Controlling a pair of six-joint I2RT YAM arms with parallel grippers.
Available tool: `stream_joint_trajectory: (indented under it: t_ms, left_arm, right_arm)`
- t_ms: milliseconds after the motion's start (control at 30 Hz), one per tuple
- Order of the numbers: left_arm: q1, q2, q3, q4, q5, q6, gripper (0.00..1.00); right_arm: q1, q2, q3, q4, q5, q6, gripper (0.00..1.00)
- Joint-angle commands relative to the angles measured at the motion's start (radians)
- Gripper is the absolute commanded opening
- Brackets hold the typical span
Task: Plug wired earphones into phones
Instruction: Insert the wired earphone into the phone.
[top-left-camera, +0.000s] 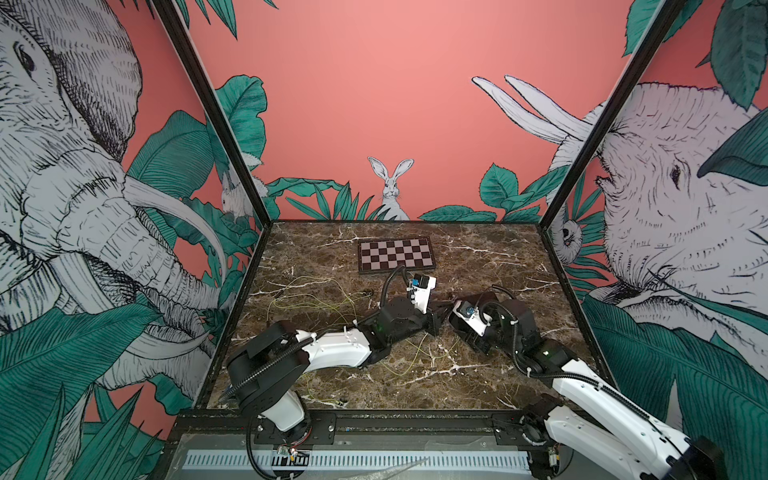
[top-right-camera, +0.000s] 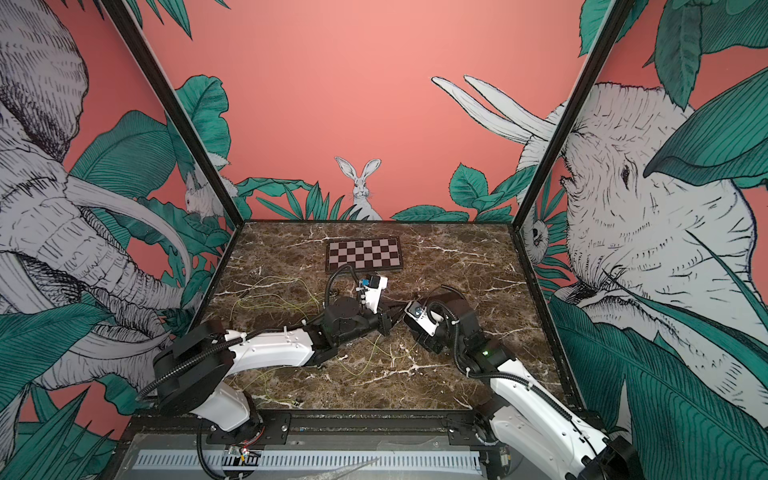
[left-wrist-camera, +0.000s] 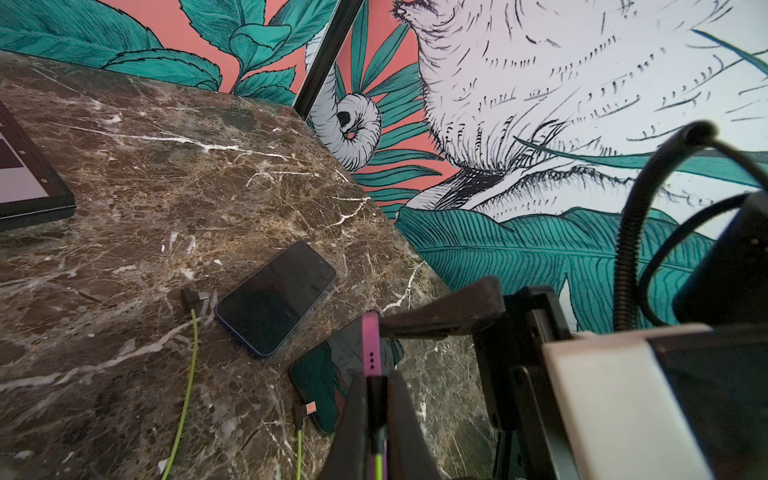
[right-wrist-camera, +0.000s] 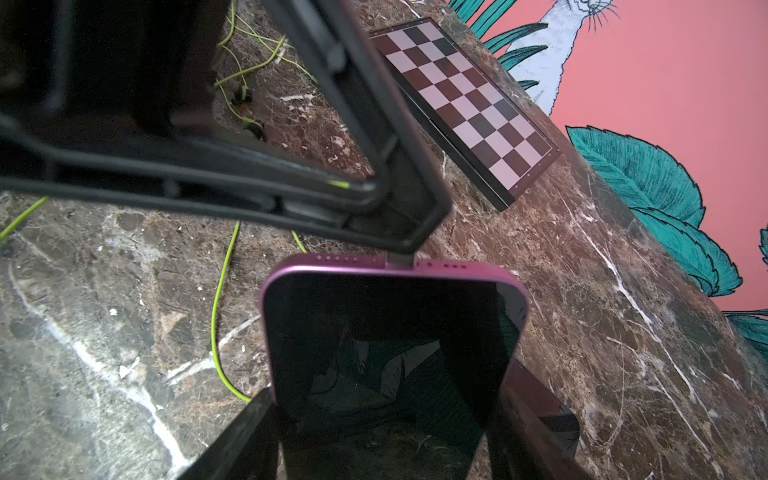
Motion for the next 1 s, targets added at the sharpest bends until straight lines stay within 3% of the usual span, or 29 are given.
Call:
stream_joint_trajectory:
  t_ms: [0, 967]
  left_arm:
    - [-0.004, -0.011, -0.021, 0.019, -0.019, 0.004, 0.0]
    - [-0.006, 0.011, -0.017, 0.028, -0.002, -0.023, 0.0]
  right_arm:
    - [0.008, -0.008, -0.004, 0.13, -0.009, 0.025, 0.64]
    - [0.02, 0.001, -0.015, 0.207, -0.011, 0.074, 0.63]
